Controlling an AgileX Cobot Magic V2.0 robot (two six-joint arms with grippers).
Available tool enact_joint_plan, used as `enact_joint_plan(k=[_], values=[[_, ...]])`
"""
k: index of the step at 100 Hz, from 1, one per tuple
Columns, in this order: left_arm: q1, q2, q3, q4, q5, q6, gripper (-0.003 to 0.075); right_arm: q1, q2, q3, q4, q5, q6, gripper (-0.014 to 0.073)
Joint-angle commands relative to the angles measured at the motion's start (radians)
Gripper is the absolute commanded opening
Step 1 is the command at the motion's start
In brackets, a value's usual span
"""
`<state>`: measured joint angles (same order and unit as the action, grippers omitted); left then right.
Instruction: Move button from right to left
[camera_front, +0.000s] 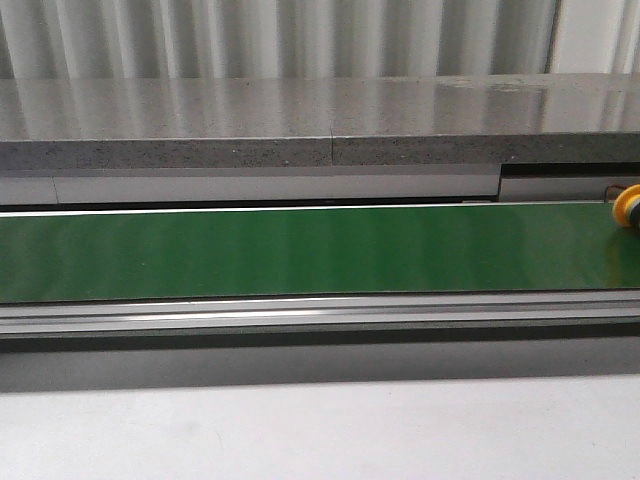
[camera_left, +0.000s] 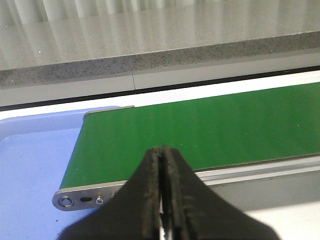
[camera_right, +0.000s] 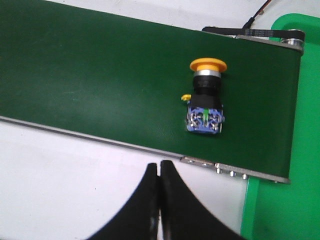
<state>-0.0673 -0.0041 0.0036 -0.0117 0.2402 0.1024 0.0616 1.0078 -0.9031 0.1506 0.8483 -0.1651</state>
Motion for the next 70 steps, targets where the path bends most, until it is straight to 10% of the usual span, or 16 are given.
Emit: enact_joint_plan(k=[1, 70], values=[[0.002, -0.032, 0.039, -0.001, -0.070, -0.010, -0.0020, 0.004, -0.105, 0.030, 0.005, -0.055, -0.012, -0.0066], [0.002, -0.032, 0.039, -0.001, -0.070, -0.010, -0.0020, 0.004, -0.772, 0.404, 0.005, -0.140, -0.012, -0.0066]])
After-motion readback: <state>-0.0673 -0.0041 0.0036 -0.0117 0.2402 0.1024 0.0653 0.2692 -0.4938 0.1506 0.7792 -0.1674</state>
